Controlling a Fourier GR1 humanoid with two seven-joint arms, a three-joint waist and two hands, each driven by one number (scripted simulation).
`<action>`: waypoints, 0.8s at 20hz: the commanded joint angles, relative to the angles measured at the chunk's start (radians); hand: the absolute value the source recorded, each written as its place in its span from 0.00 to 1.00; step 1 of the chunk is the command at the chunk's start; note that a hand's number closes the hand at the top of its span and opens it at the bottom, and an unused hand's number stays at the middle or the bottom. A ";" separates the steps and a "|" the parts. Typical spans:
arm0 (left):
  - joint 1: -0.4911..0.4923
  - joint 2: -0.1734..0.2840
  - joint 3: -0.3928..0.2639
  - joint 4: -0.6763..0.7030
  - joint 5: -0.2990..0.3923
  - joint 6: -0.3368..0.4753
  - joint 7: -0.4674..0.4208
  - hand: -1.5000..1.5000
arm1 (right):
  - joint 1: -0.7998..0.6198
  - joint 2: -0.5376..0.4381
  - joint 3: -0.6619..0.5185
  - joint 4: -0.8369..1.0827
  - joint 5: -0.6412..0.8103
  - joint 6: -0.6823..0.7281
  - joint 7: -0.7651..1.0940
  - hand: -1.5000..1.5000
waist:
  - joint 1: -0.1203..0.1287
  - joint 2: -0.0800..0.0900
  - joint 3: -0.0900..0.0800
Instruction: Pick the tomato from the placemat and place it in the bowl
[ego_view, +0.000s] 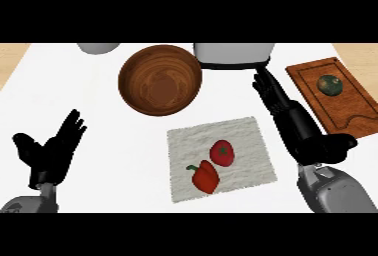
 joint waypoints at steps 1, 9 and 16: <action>-0.048 -0.009 -0.007 -0.050 -0.041 0.021 -0.017 0.50 | -0.041 0.067 0.018 -0.040 0.042 -0.064 0.049 0.00 | 0.039 0.019 0.018; -0.154 0.082 0.100 -0.127 -0.046 0.030 -0.125 0.50 | -0.087 0.161 0.123 0.167 0.469 -0.461 -0.029 0.00 | 0.034 0.002 0.012; -0.168 0.081 0.135 -0.099 -0.044 0.025 -0.157 0.50 | -0.065 0.290 0.433 0.203 0.925 -0.699 0.234 0.00 | 0.027 0.012 0.014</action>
